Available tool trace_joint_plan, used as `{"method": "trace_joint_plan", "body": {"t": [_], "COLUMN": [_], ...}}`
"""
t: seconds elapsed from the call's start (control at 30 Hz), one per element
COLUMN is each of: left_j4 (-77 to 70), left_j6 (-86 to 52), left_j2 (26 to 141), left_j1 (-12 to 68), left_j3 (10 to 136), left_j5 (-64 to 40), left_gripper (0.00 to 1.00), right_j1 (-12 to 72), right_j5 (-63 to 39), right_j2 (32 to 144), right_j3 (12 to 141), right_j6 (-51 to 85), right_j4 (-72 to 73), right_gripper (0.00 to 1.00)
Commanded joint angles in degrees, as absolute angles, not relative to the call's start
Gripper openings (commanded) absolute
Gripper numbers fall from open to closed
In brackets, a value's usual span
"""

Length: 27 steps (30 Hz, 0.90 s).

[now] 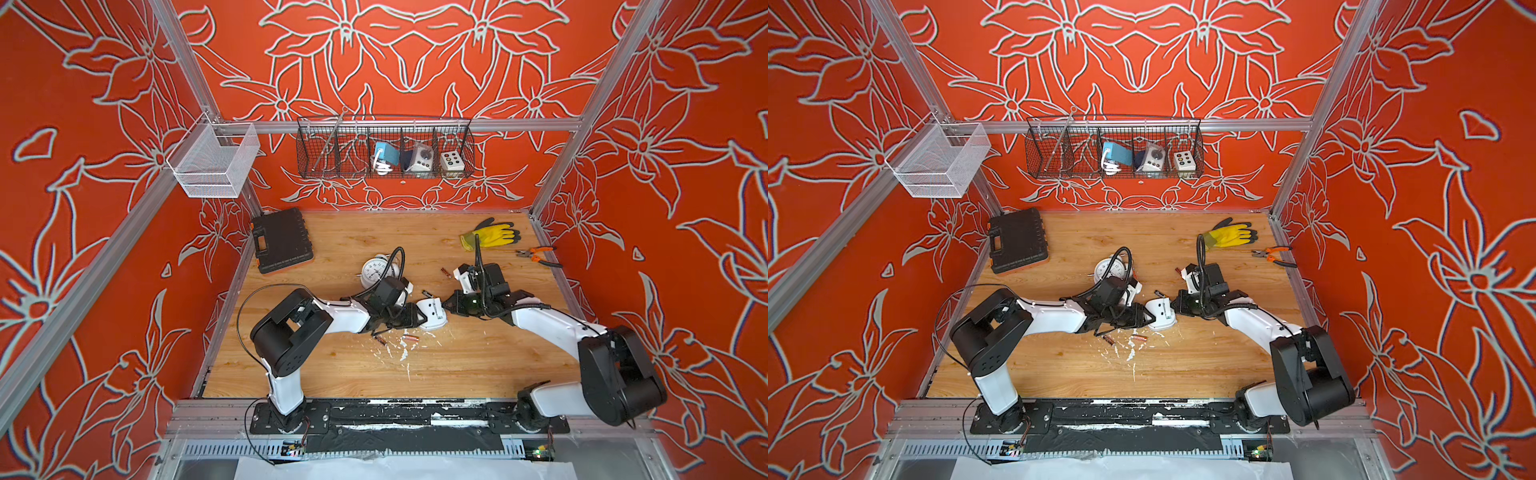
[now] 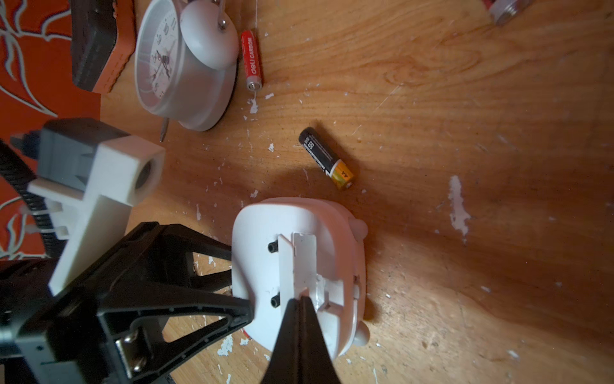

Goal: Insert the battery into the alarm
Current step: Remove the cover from the alarm, then place the cover at the center of the board.

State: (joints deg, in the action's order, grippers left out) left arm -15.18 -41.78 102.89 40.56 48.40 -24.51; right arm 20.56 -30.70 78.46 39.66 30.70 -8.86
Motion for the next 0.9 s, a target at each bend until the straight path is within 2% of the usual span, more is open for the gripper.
{"method": "trace_joint_plan", "body": {"t": [0.0, 0.47, 0.87], "left_j4": [-11.0, -10.6, -10.0], "left_j6": [-40.8, -40.4, -40.3], "left_j2": [104.4, 103.7, 102.9], "left_j1": [40.4, 40.4, 40.3], "left_j3": [48.2, 48.2, 48.2], "left_j5": [-21.8, -21.6, -21.3], "left_gripper": [0.41, 0.41, 0.41], "right_j1": [19.0, 7.1, 6.1], "right_j5": [-29.2, -30.9, -29.7], "right_j2": [76.4, 77.8, 84.8], "right_j3": [40.5, 36.6, 33.9], "right_j6": [31.5, 32.2, 32.3], "right_j4": [-10.4, -10.7, -6.5], "right_gripper": [0.0, 0.0, 0.0]}}
